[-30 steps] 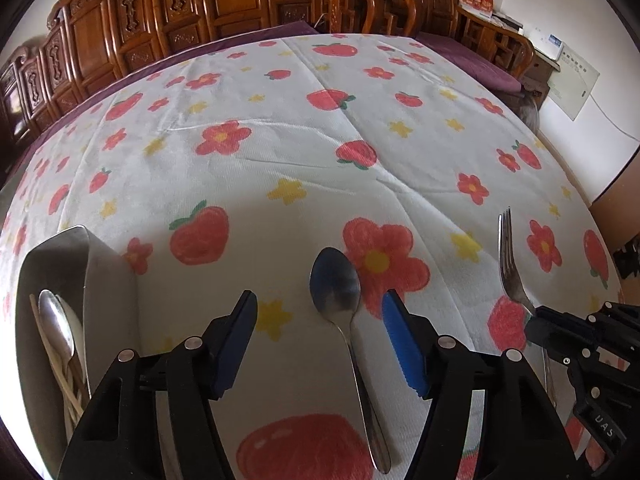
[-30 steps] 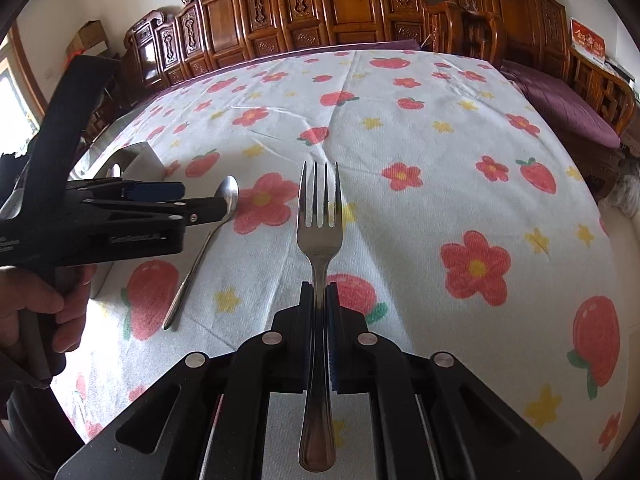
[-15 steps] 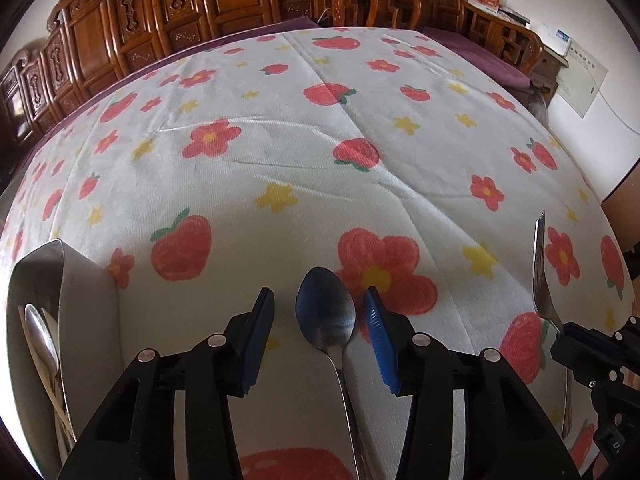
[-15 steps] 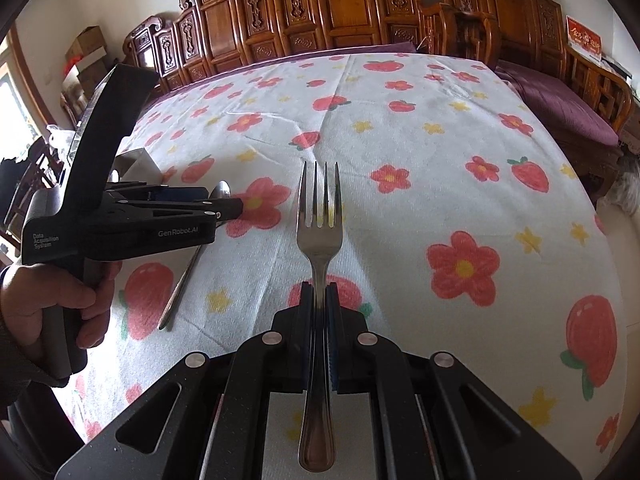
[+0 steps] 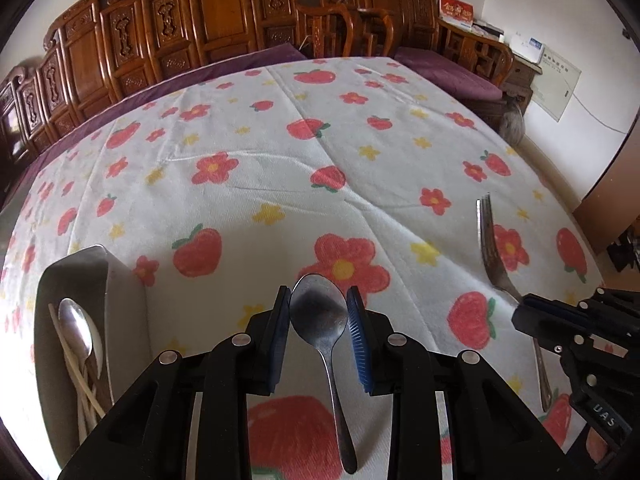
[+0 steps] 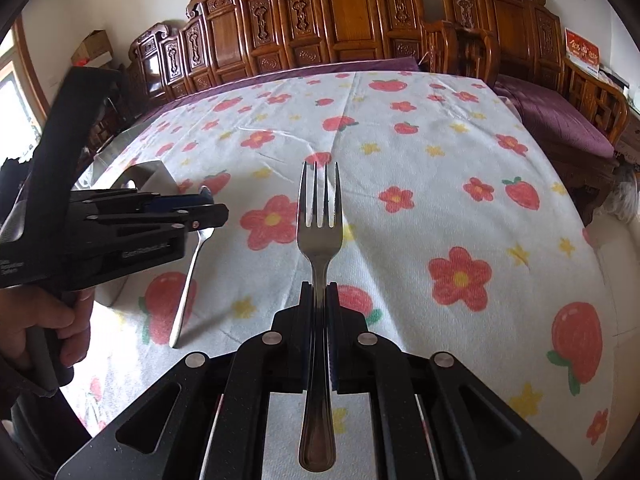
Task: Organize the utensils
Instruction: 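Lower the metal spoon into the metal box and open the left tool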
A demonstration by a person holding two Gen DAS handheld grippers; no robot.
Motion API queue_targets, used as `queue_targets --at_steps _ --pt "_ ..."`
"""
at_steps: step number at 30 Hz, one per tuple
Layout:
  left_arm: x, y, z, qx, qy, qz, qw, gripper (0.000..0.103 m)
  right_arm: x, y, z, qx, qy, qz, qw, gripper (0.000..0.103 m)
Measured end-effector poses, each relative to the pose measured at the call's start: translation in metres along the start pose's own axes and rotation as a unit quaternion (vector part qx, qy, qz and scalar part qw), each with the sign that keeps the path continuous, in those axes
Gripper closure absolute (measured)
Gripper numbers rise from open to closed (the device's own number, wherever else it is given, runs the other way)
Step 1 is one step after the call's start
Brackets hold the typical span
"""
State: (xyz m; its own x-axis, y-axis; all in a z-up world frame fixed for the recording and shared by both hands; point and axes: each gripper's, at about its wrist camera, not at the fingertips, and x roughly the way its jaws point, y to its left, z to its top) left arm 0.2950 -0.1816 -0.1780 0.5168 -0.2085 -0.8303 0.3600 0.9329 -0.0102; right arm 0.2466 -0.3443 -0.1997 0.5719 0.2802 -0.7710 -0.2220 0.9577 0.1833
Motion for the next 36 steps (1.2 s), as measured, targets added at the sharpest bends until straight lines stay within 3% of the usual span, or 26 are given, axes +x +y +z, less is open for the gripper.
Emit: queue_targets --at_steps 21,29,36 --pt "-0.109 0.028 -0.013 -0.017 -0.088 -0.012 0.9959 0.077 -0.042 0.055 0.015 -0.029 -0.036 0.007 0.999 0.095" --pt "-0.145 0.074 -0.018 -0.042 -0.117 0.007 0.9922 0.077 -0.037 0.089 0.024 -0.044 -0.039 0.020 0.998 0.095" --pt "-0.152 0.125 -0.025 -0.059 -0.119 0.038 0.9903 0.077 -0.025 0.119 0.032 -0.056 -0.036 0.032 0.997 0.095"
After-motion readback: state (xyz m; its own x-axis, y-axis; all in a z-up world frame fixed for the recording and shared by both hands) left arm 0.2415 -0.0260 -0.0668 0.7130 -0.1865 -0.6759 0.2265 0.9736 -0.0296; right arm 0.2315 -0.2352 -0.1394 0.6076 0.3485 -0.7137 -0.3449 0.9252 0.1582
